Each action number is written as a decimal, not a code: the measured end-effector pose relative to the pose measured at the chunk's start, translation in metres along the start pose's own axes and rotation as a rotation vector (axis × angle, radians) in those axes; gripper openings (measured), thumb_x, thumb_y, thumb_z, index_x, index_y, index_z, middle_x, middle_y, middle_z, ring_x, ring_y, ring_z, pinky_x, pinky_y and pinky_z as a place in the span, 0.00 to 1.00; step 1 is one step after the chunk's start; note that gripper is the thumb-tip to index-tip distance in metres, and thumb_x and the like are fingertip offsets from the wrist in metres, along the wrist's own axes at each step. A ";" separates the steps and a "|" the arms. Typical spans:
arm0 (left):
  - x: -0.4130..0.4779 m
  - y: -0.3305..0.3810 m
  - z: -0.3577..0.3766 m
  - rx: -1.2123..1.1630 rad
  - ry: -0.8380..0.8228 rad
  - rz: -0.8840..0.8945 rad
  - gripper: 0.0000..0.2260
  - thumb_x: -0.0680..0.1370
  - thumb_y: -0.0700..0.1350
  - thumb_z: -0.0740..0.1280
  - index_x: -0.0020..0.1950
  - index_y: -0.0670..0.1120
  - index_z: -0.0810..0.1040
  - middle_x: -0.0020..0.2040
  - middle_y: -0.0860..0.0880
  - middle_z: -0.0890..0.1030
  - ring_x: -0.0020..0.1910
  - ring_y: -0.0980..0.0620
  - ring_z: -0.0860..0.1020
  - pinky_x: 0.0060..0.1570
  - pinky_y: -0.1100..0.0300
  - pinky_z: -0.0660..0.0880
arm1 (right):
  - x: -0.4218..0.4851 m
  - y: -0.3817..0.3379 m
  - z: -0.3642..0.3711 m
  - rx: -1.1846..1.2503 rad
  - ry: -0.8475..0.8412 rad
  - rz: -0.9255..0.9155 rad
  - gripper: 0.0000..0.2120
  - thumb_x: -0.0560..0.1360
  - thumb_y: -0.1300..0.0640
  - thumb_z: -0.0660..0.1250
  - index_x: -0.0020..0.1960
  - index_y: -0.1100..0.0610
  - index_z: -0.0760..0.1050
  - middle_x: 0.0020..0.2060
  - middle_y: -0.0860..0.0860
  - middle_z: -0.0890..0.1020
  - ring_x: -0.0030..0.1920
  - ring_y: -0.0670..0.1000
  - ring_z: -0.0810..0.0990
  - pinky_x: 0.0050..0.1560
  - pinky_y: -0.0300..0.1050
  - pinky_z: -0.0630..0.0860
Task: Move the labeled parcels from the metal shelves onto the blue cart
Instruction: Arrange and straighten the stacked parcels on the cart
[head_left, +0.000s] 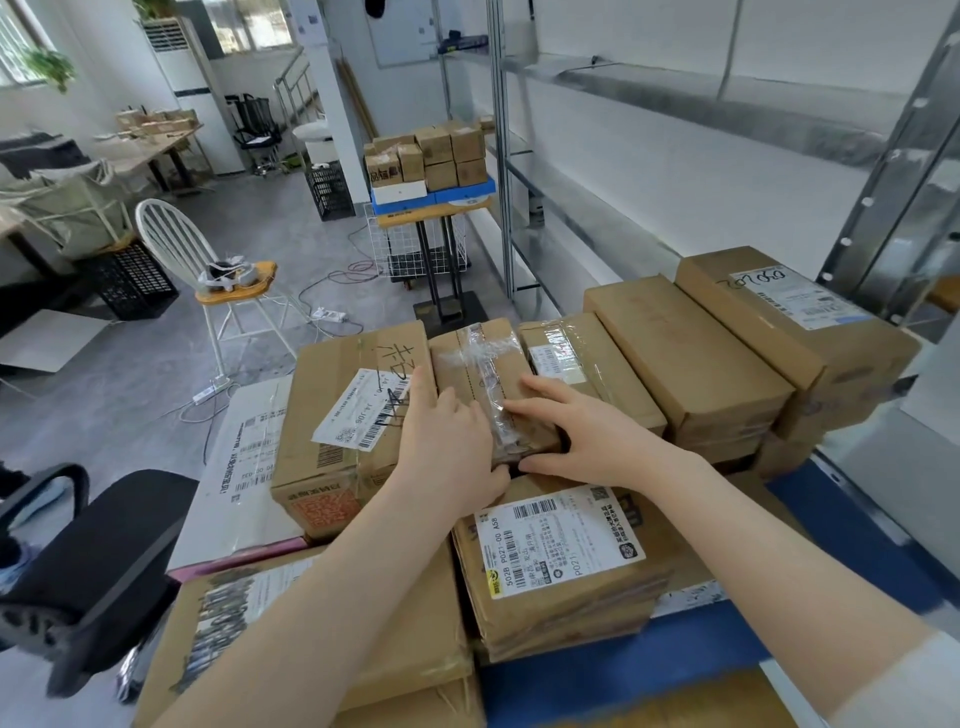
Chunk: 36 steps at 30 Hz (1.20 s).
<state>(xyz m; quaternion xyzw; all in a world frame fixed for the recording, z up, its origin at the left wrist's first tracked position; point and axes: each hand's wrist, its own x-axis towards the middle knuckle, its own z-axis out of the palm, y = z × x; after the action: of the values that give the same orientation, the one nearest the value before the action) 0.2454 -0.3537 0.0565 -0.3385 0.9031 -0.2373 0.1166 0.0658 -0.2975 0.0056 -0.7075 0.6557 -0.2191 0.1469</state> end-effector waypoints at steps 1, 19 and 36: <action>-0.001 0.000 -0.001 -0.021 0.007 0.005 0.33 0.75 0.67 0.48 0.67 0.45 0.69 0.59 0.48 0.78 0.64 0.45 0.70 0.69 0.35 0.45 | -0.001 -0.001 0.000 0.001 0.007 -0.005 0.33 0.70 0.38 0.68 0.71 0.35 0.60 0.75 0.38 0.53 0.72 0.44 0.58 0.66 0.40 0.60; -0.062 0.048 0.030 -0.282 0.069 0.255 0.50 0.64 0.80 0.38 0.74 0.49 0.30 0.76 0.42 0.32 0.75 0.42 0.32 0.68 0.36 0.31 | -0.094 0.006 0.008 -0.156 -0.022 0.228 0.39 0.66 0.22 0.45 0.74 0.33 0.44 0.75 0.40 0.36 0.73 0.43 0.31 0.73 0.51 0.42; 0.012 0.045 -0.009 -0.306 0.150 0.147 0.46 0.70 0.76 0.38 0.78 0.46 0.40 0.79 0.41 0.43 0.77 0.41 0.42 0.71 0.35 0.40 | -0.035 0.022 -0.031 -0.230 -0.003 0.222 0.27 0.78 0.38 0.48 0.76 0.40 0.49 0.77 0.48 0.50 0.76 0.49 0.44 0.75 0.53 0.49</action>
<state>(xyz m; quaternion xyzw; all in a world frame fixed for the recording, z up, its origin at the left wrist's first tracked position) 0.2084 -0.3285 0.0402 -0.2665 0.9572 -0.1124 0.0131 0.0297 -0.2626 0.0174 -0.6431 0.7505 -0.1238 0.0892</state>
